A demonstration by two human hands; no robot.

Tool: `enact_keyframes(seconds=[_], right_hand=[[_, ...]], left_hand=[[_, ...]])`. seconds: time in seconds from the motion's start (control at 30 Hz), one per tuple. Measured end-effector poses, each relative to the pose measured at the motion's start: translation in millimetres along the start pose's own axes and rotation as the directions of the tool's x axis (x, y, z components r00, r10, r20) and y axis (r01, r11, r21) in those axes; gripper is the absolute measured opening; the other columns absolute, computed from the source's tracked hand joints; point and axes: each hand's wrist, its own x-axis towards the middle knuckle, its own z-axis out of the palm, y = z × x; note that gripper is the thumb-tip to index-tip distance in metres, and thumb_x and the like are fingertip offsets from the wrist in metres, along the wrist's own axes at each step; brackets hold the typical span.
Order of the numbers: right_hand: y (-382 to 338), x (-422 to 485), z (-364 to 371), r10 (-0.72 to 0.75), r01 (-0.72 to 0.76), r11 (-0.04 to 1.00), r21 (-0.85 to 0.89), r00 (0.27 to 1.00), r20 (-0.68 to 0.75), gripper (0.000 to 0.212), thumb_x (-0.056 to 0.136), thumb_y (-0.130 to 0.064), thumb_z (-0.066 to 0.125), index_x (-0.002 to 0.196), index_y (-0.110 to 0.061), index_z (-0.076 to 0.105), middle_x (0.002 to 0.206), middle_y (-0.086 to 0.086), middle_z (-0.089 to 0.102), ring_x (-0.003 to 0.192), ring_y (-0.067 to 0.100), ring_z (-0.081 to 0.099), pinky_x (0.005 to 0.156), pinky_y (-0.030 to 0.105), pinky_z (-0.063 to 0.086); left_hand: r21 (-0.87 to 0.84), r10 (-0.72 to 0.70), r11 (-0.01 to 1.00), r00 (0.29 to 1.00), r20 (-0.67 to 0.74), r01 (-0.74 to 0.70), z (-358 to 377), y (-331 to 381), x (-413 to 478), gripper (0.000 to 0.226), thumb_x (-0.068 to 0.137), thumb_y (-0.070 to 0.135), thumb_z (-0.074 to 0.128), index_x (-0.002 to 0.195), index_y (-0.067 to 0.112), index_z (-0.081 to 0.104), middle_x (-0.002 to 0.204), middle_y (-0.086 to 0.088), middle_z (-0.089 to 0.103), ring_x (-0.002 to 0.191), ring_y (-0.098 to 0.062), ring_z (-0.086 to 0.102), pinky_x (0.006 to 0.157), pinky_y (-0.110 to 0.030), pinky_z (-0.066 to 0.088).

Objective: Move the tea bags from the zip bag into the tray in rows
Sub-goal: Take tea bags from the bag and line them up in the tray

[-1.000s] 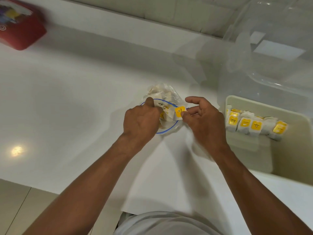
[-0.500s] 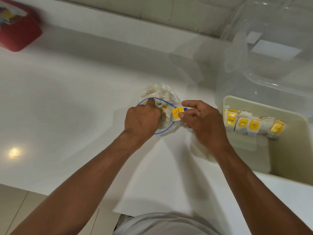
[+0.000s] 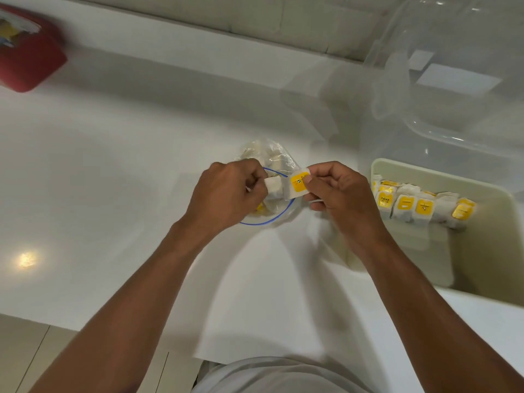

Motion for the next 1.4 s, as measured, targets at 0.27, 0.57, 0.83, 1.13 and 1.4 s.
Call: enact_keyframes(seconds=[0.27,0.57,0.83,1.13,1.4], right_hand=[[-3,-3,1,-0.036,0.036,0.999,0.014,0.999,0.037,0.012,0.085,-0.011,0.073,0.087,-0.022,0.069,0.082,0.002,0.072,0.073,0.012,0.063,0.068,0.027,0.053],[1,-2,-1,-0.137,0.138,0.988,-0.062,0.99,0.033,0.005,0.087,-0.021,0.071,0.091,-0.024,0.072,0.087,0.009,0.07,0.071,0.022,0.057,0.073,0.044,0.053],[0,-2,-4,-0.142,0.145,0.989,-0.021,0.986,0.086,0.009,0.089,-0.014,0.068,0.095,-0.019,0.072,0.09,0.01,0.072,0.088,0.036,0.066,0.08,0.051,0.057],[-1,-1,-17,-0.212,0.221,0.973,-0.066,0.971,0.114,0.01,0.091,-0.016,0.067,0.097,-0.023,0.072,0.085,-0.001,0.074,0.076,0.014,0.066,0.073,0.038,0.055],[1,-16,-39,-0.248,0.257,0.951,-0.171,0.966,0.072,0.007,0.088,-0.024,0.071,0.094,-0.026,0.069,0.082,-0.007,0.075,0.075,0.018,0.069,0.071,0.037,0.054]], left_hand=[[-0.534,-0.21,0.792,0.953,0.22,0.298,-25,9,-1,0.02,0.084,0.033,0.074,0.076,0.015,0.07,0.074,-0.004,0.075,0.075,-0.019,0.074,0.073,-0.041,0.06],[-0.514,-0.185,0.815,0.961,0.207,0.267,-29,15,2,0.017,0.067,0.017,0.069,0.08,0.028,0.073,0.075,0.004,0.064,0.069,-0.017,0.061,0.067,-0.039,0.054],[-0.4,-0.072,0.905,0.979,0.193,0.145,-45,29,6,0.028,0.078,0.018,0.068,0.098,0.037,0.065,0.088,0.005,0.064,0.071,-0.016,0.069,0.077,-0.047,0.057],[-0.219,0.036,0.976,0.986,0.162,0.001,-49,43,13,0.03,0.085,0.015,0.072,0.106,0.035,0.064,0.084,0.014,0.07,0.073,-0.002,0.065,0.07,-0.023,0.054],[-0.156,0.14,0.98,0.987,0.08,-0.127,-45,67,9,0.023,0.087,0.018,0.069,0.1,0.036,0.069,0.081,0.02,0.068,0.083,0.006,0.063,0.073,-0.017,0.05]])
